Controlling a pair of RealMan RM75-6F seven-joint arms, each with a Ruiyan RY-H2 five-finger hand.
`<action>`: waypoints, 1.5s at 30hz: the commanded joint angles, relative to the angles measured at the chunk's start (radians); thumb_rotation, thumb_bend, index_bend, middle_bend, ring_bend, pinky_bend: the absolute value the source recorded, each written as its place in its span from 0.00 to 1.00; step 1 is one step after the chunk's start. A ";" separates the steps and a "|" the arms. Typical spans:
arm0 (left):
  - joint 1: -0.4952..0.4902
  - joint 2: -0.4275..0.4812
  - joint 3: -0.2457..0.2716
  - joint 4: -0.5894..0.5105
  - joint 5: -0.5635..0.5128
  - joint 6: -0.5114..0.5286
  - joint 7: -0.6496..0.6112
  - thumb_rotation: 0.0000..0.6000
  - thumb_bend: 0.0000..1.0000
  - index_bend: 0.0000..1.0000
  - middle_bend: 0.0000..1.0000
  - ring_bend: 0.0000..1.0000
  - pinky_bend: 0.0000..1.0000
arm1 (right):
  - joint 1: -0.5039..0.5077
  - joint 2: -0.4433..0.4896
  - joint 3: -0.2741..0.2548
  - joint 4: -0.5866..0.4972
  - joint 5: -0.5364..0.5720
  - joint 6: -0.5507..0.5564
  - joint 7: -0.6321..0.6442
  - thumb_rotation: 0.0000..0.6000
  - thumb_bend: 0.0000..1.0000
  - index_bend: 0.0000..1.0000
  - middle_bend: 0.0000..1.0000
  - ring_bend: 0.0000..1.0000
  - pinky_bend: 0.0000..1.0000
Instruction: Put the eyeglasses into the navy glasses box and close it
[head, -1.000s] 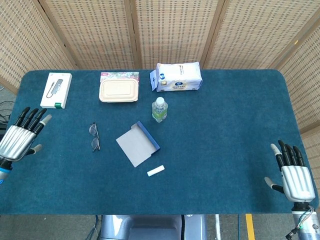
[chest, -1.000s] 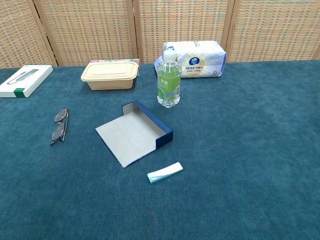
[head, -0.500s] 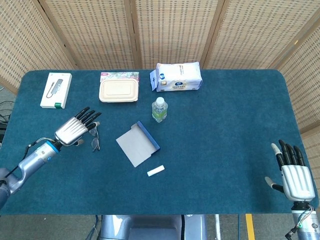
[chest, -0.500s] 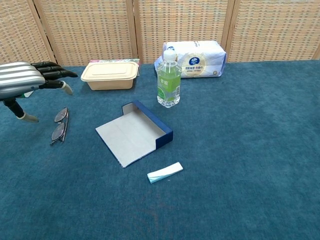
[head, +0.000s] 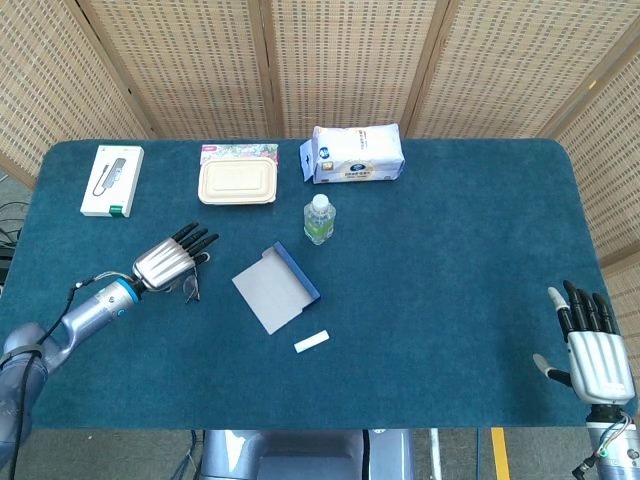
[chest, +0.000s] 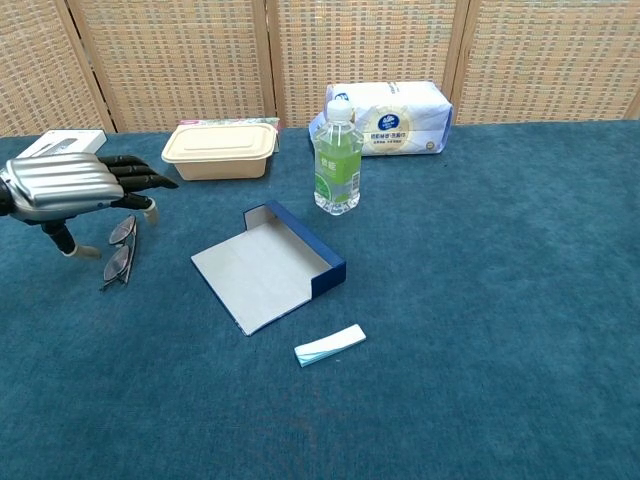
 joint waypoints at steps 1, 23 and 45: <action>-0.001 -0.019 0.014 0.028 -0.011 -0.011 -0.009 1.00 0.25 0.29 0.00 0.00 0.00 | 0.001 0.000 0.000 0.000 0.000 -0.002 -0.001 1.00 0.21 0.00 0.00 0.00 0.00; 0.021 -0.057 0.056 0.075 -0.055 0.022 -0.035 1.00 0.35 0.65 0.00 0.00 0.00 | 0.000 0.001 -0.002 0.000 -0.005 0.002 0.014 1.00 0.21 0.00 0.00 0.00 0.00; -0.078 -0.015 -0.018 -0.135 -0.120 0.109 0.076 1.00 0.42 0.69 0.00 0.00 0.00 | 0.000 0.004 -0.002 -0.007 -0.002 -0.001 0.017 1.00 0.21 0.00 0.00 0.00 0.00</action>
